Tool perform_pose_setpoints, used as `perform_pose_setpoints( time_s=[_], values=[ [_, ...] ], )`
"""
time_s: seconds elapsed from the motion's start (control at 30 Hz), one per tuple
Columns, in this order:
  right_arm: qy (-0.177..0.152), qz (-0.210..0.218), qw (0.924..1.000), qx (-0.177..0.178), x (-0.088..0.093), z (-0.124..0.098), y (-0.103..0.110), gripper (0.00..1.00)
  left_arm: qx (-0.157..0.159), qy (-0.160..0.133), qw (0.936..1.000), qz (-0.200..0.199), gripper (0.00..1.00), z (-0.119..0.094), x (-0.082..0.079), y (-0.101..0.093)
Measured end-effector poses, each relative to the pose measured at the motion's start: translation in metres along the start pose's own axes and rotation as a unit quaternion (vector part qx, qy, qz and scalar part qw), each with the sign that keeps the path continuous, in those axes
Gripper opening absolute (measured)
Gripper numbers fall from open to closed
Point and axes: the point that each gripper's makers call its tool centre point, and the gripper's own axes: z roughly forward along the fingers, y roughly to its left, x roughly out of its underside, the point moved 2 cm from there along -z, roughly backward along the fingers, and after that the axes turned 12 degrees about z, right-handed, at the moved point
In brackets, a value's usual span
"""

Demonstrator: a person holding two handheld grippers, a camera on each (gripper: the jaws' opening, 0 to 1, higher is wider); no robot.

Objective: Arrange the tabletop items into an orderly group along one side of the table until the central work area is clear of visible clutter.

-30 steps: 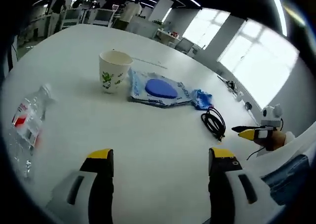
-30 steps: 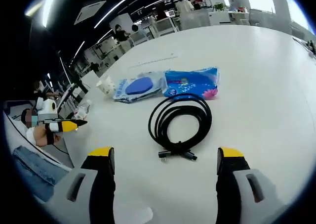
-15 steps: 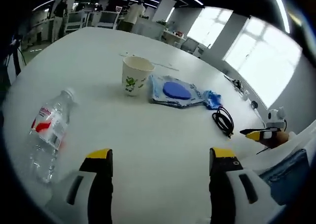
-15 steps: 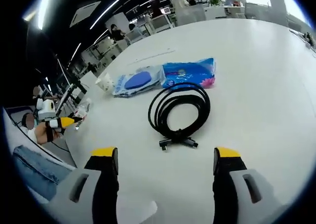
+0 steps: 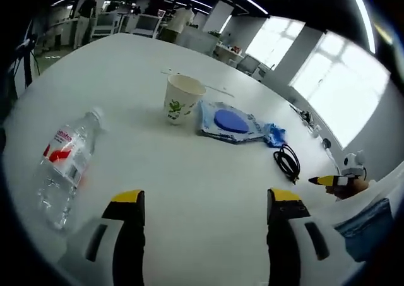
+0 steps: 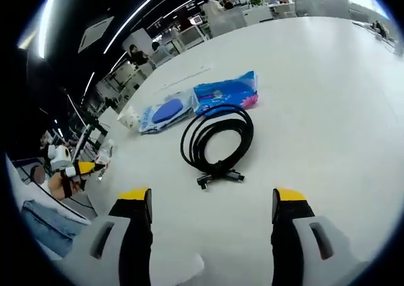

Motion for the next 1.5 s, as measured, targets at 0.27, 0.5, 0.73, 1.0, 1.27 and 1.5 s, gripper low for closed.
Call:
perform_pose_setpoints(
  time_s=[0.27, 0.5, 0.73, 1.0, 1.27, 1.5],
  values=[
    [0.001, 0.015, 0.9999, 0.005, 0.002, -0.001, -0.005, 0.76, -0.023, -0.008, 0.9997, 0.0, 0.79, -0.002, -0.014, 0.02],
    [0.013, 0.021, 0.9997, 0.005, 0.009, -0.002, -0.002, 0.73, -0.065, -0.015, 0.9973, 0.031, 0.79, -0.007, -0.039, 0.057],
    [0.021, 0.022, 0.9994, 0.018, 0.013, -0.003, -0.006, 0.71, -0.115, -0.011, 0.9927, 0.034, 0.74, -0.012, -0.065, 0.1],
    [0.016, 0.024, 0.9992, 0.026, 0.011, -0.004, -0.009, 0.66, -0.132, 0.053, 0.9883, 0.055, 0.76, 0.006, -0.07, 0.127],
    [0.014, 0.033, 0.9984, 0.043, 0.01, -0.004, -0.018, 0.63, -0.122, 0.116, 0.9843, 0.054, 0.65, 0.028, -0.053, 0.149],
    [0.013, 0.039, 0.9977, 0.054, 0.008, -0.003, -0.023, 0.62, -0.138, 0.138, 0.9794, 0.052, 0.56, 0.033, -0.043, 0.164]
  ],
)
